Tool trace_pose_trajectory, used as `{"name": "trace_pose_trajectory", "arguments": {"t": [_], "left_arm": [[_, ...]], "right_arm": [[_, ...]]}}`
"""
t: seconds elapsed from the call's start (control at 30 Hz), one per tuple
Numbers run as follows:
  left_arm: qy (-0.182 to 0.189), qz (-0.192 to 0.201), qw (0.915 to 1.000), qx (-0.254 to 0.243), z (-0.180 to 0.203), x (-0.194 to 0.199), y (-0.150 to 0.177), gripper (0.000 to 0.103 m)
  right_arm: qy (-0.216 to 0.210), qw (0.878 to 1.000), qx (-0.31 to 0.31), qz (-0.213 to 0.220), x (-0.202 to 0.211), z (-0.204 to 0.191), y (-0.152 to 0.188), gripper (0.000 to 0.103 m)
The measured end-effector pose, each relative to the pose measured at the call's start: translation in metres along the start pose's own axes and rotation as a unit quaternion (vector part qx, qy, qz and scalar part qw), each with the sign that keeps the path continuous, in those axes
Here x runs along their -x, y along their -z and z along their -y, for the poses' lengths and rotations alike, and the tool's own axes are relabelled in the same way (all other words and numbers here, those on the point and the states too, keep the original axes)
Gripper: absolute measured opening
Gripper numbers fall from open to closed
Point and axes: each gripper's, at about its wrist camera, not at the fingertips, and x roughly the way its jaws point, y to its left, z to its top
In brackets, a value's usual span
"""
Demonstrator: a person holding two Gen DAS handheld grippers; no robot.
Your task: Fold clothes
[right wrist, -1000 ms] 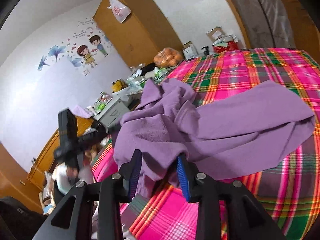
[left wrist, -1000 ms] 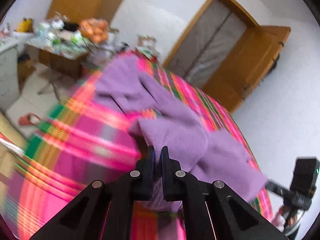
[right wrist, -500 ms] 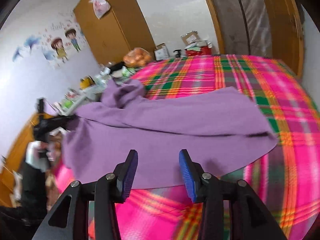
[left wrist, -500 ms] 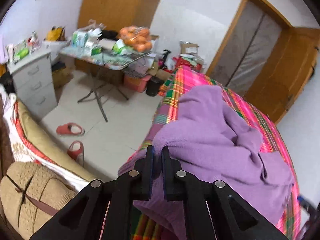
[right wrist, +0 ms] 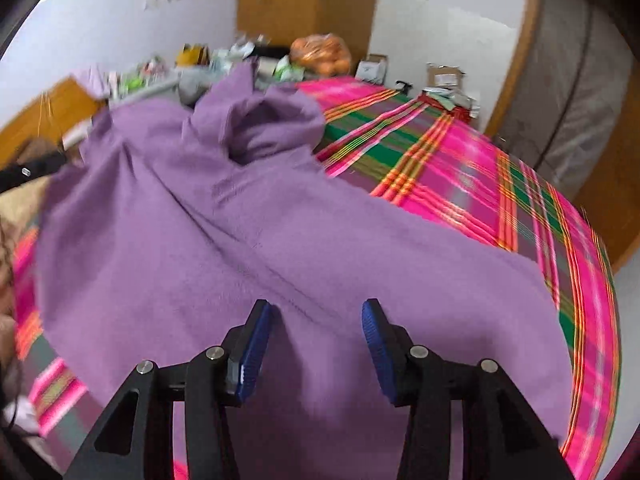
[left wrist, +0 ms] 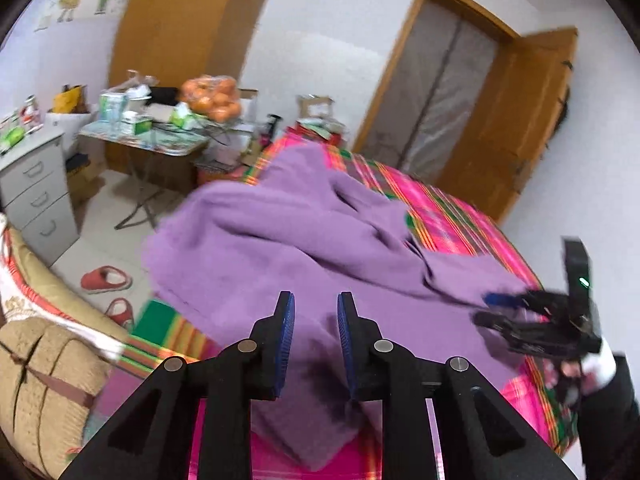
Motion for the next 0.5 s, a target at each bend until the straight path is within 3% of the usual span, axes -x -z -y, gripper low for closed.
{"name": "trace_pose_trajectory", "arguments": {"t": [0.1, 0.13, 0.2, 0.3, 0.37, 0.4, 0.5], "left_arm": [[0.0, -0.012, 0.9999, 0.0, 0.001, -0.012, 0.005, 0.023], [-0.001, -0.015, 0.9999, 0.0, 0.001, -0.016, 0.007, 0.023], [-0.002, -0.022, 0.9997, 0.002, 0.001, -0.024, 0.01, 0.023], [-0.005, -0.032, 0.9995, 0.005, -0.003, -0.03, 0.016, 0.023], [-0.006, -0.037, 0.9993, 0.005, -0.004, -0.034, 0.018, 0.023], [-0.007, -0.039, 0.9992, 0.005, -0.004, -0.036, 0.018, 0.023], [-0.005, -0.042, 0.9991, 0.003, -0.003, -0.036, 0.018, 0.023]], "right_arm": [[0.003, 1.0, 0.005, 0.008, -0.004, 0.0, -0.006, 0.046], [0.006, 1.0, 0.0, 0.013, -0.003, 0.002, -0.008, 0.034], [0.015, 1.0, -0.011, 0.014, -0.004, 0.009, -0.01, 0.019], [0.017, 1.0, -0.018, 0.01, -0.007, 0.014, -0.013, 0.02], [0.019, 1.0, 0.013, 0.011, -0.007, 0.003, -0.014, 0.025], [0.015, 0.999, 0.026, 0.014, -0.007, -0.002, -0.014, 0.033], [0.021, 0.998, 0.055, 0.019, -0.011, -0.016, -0.015, 0.035]]}}
